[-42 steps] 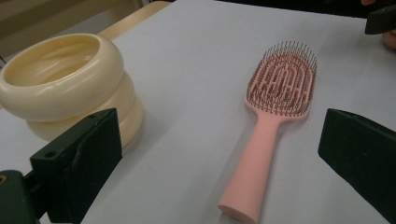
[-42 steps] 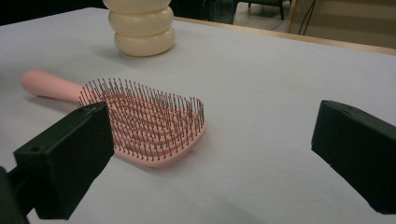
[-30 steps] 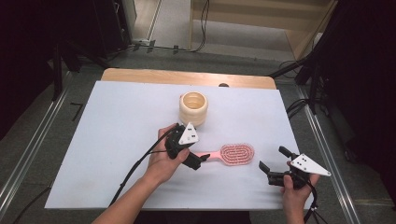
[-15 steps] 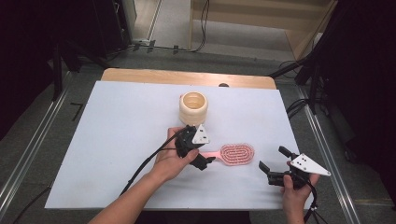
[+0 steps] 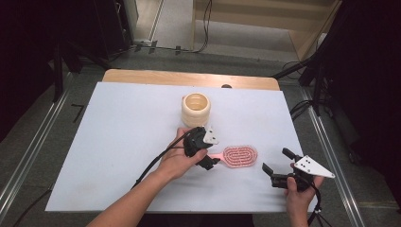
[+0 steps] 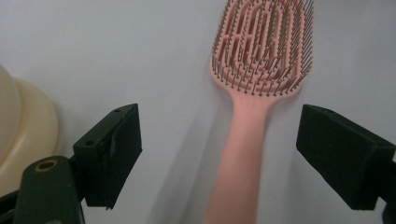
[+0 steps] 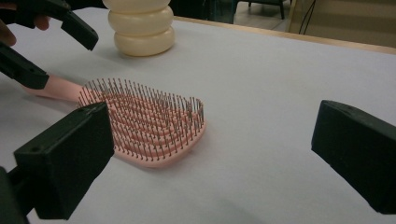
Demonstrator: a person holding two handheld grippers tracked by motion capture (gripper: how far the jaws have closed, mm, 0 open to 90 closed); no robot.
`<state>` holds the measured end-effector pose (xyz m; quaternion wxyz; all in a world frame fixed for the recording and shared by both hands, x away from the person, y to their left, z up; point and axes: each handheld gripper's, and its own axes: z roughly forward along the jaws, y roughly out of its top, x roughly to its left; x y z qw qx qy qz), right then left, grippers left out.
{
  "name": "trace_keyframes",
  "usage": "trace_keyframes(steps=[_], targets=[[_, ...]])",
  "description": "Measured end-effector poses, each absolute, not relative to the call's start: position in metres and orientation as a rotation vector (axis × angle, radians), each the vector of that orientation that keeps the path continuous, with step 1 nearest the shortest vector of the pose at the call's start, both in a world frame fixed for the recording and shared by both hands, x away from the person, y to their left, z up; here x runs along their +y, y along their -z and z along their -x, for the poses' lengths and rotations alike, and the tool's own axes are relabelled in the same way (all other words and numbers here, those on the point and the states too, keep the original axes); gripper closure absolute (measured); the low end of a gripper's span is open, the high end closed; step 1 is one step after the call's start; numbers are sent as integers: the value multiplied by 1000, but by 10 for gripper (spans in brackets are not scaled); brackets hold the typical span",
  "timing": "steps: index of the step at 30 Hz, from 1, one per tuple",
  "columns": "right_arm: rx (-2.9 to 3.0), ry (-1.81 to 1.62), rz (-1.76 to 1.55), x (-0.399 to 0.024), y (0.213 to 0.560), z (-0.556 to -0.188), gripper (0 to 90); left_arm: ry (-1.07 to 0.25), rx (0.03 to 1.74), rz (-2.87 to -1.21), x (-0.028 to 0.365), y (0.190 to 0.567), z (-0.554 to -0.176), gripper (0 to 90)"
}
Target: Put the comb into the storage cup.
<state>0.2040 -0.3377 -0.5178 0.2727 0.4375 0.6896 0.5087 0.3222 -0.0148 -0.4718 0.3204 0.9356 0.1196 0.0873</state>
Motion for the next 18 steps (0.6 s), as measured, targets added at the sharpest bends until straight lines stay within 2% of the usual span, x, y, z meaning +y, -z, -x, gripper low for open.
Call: trace_keyframes(steps=[6,14,18], targets=[[1858,-1367,-1182,-337,518,-204,0,-158,298,-2589,-28,482,-324,148],[1857,-1366,-1183,-337,518,-204,0,-120,284,-2641,-37,485,-324,182],[1858,-1365,-1183,-337,518,-204,0,-103,275,-2646,-40,484,-325,260]])
